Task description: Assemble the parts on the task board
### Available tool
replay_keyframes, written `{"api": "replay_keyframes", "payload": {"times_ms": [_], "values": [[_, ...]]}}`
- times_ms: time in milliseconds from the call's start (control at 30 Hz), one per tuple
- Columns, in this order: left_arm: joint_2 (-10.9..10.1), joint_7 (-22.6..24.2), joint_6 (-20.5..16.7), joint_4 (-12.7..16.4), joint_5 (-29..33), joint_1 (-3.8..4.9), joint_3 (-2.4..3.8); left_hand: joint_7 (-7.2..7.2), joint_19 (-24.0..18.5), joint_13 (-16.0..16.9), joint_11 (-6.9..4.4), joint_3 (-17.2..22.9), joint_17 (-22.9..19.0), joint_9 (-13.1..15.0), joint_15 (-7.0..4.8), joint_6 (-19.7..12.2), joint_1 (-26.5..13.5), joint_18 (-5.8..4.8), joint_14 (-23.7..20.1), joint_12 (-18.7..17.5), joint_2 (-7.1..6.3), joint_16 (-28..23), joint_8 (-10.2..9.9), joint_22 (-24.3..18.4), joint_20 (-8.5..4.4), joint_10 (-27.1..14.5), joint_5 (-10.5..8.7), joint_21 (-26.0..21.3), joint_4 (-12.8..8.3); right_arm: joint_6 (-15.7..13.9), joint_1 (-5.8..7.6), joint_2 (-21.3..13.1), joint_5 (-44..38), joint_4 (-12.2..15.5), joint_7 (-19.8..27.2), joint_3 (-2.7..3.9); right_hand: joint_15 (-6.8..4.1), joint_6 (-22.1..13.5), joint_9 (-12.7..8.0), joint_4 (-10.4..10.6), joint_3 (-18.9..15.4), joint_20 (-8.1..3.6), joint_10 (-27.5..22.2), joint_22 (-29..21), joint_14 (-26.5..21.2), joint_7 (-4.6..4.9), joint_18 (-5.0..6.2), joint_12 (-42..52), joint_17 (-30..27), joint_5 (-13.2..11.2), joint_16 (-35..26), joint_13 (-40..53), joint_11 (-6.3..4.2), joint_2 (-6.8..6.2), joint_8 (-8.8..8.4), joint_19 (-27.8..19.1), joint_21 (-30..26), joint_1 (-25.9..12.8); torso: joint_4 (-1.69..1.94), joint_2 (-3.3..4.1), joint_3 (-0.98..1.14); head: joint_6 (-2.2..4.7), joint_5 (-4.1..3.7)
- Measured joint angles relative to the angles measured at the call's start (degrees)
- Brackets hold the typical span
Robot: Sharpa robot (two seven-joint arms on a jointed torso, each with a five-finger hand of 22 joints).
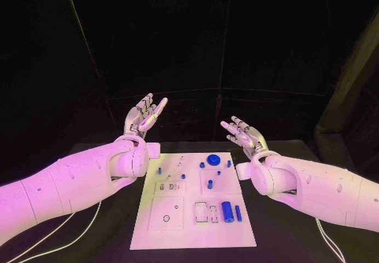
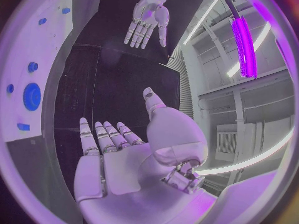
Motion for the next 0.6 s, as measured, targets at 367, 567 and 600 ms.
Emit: {"api": "replay_keyframes", "payload": {"times_ms": [367, 567, 600], "values": [[-0.86, 1.82, 3.21, 0.30, -0.68, 0.11, -0.11, 0.46, 2.96, 0.95, 4.13, 0.64, 1.97, 0.90, 2.47, 7.73, 4.03, 0.02, 12.59, 1.68, 1.59, 3.56, 1.57, 0.87, 1.42, 7.96, 0.00, 1.54, 0.15, 9.68, 0.57, 1.31, -7.02, -4.59, -2.75, -0.31, 1.80, 15.03, 1.62, -4.57, 1.70, 0.63, 21.06, 1.88, 19.85, 0.98, 2.74, 4.01, 1.66, 0.26, 3.99, 1.74, 2.34, 0.47, 2.90, 12.20, 3.83, 8.45, -0.02, 0.01, -0.01, -0.12, -0.09], [-3.87, 2.25, 4.76, 1.06, -0.54, 0.08, -0.41, 1.85, 22.63, 3.02, 4.78, 0.72, 4.35, 2.75, 2.47, 24.74, 5.60, -0.02, 30.87, 6.79, 3.16, 9.57, 5.58, 5.40, 1.40, 30.93, 0.23, 10.34, -2.06, 8.62, 0.85, -0.50, -14.25, -7.41, -1.81, -0.24, 0.22, 29.86, 2.63, -7.40, 3.14, 0.36, 35.56, 3.25, 35.29, 2.44, 5.38, 6.90, 2.31, 0.85, 7.04, 2.14, 1.26, 0.52, 5.41, 22.96, 7.75, 12.11, -0.04, 0.69, 0.07, -0.24, -0.15], [-3.91, 2.30, 4.93, 1.42, -0.54, 0.08, -0.44, 2.36, 26.83, 3.21, 4.27, 0.67, 4.56, 3.15, 1.94, 28.82, 6.10, -0.02, 33.18, 7.74, 3.34, 10.35, 6.57, 6.20, 1.36, 34.63, 0.23, 12.18, -2.65, 8.51, 0.90, -0.49, -15.34, -7.41, -1.69, -0.24, -0.12, 31.79, 2.67, -7.74, 3.48, 0.19, 37.29, 3.39, 37.33, 2.75, 5.84, 7.11, 2.33, 0.86, 7.36, 2.15, 1.01, 0.48, 5.59, 24.44, 8.29, 12.55, -0.04, 0.82, 0.09, -0.20, -0.16]]}}
